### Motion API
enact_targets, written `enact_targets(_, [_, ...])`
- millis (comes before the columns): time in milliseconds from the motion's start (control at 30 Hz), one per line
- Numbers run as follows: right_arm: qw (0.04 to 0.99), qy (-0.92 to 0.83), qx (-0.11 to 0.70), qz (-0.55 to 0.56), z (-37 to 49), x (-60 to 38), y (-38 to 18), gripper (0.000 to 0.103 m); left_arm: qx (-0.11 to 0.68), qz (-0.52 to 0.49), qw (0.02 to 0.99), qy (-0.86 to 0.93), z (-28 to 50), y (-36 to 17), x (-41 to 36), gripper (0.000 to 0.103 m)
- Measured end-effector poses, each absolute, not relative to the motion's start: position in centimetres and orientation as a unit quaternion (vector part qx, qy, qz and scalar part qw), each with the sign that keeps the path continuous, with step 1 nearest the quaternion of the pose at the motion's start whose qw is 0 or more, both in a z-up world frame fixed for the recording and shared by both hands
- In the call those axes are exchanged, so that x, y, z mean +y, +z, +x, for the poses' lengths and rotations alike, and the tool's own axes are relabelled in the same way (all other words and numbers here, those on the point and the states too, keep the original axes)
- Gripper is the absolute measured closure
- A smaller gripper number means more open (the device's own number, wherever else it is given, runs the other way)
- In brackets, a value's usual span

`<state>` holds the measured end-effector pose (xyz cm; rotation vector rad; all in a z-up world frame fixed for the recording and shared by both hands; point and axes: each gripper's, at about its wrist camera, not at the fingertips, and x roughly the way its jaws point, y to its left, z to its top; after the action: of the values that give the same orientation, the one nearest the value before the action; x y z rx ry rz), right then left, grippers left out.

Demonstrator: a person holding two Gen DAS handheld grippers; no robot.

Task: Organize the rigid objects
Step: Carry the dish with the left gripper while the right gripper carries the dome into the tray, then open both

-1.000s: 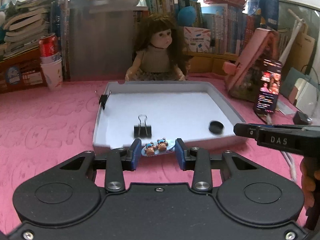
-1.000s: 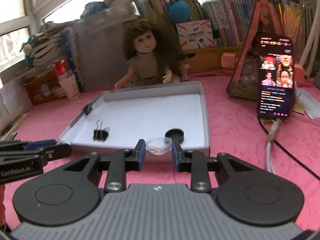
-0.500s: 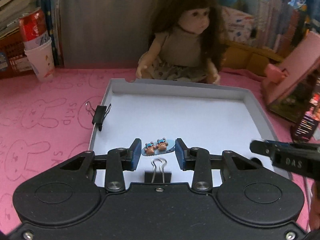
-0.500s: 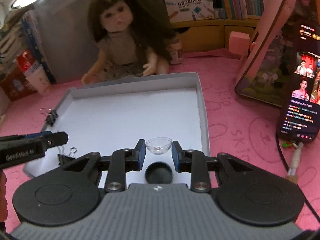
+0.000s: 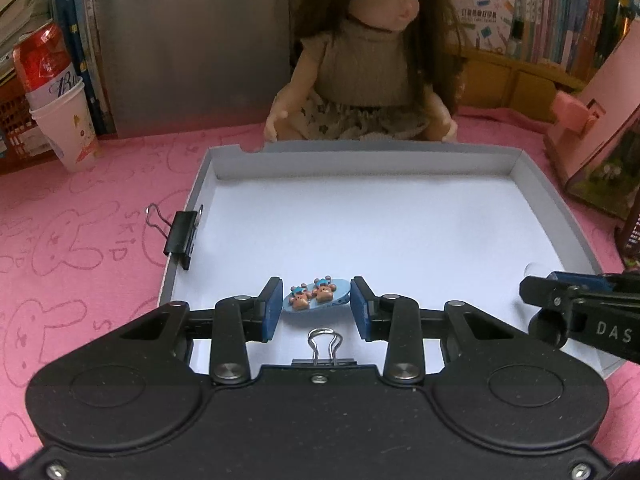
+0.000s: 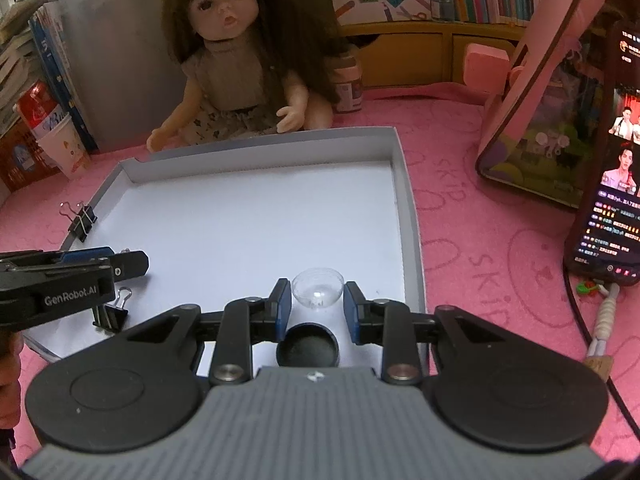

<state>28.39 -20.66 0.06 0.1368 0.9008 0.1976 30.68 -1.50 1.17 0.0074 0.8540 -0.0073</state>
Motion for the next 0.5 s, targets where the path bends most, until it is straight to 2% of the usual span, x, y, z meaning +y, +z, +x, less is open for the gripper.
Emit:
enact_targets(300, [0.898, 0.099, 0.426, 0.047, 27.9, -20.3, 0.0, 0.064, 0.405, 0.034, 0.914, -0.003, 30.0, 0.7, -1.7, 0.068])
enact_targets(367, [0.899, 0.099, 0.424, 0.047, 27.8, -20.3, 0.1, 0.051, 0.406, 0.031, 0.913, 0.0, 30.0, 0.8, -1.6, 0.068])
enact_targets(400, [0.9, 0.099, 0.423, 0.048, 27.8, -20.3, 0.1, 0.048, 0.406, 0.031, 0.913, 0.0, 29.9, 0.9, -1.6, 0.067])
enact_targets(467, [0.902, 0.101, 0.418, 0.049, 27.6, -20.2, 0.3, 0.041, 0.402, 0.033, 0.915, -0.002, 29.6, 1.1, -1.5, 0.054])
enact_targets(500, [0.904, 0.099, 0.413, 0.046, 27.4, -20.2, 0.4, 0.033, 0.398, 0.034, 0.917, -0.003, 29.4, 1.3, -1.5, 0.051])
